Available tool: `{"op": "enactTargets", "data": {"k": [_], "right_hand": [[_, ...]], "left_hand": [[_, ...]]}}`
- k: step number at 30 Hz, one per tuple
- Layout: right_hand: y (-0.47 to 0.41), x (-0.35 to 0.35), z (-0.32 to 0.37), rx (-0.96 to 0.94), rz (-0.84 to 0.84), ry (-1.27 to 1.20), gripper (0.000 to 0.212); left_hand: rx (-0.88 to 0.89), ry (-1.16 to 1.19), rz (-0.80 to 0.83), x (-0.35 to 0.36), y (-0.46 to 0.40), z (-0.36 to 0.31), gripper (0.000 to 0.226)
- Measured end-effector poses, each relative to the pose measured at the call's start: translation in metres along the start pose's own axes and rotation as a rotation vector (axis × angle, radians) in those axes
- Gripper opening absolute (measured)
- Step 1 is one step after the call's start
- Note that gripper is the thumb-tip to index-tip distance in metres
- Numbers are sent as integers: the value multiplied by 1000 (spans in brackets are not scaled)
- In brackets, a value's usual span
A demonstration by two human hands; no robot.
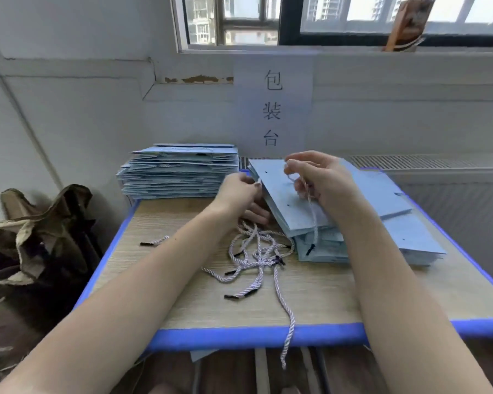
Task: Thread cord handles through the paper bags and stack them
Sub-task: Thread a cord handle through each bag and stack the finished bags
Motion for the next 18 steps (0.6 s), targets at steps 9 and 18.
{"op": "enactTargets", "data": {"k": [9, 18], "right_hand": [[-13, -7, -27, 14, 89, 670, 24], [7, -32, -18, 397, 311, 920, 36]], "left_hand": [[-3, -180, -53, -1, -3, 6, 12], [28, 10, -76, 1, -4, 12, 29]]}}
Point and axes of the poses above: each hand's wrist, its own y-axis away from the middle knuckle, its own x-axis out of the palm, z = x × y, the point moved 4 cm from there along -y, towards the middle knuckle, and after that the axes turned 5 degrees about z, right-handed, at the moved point
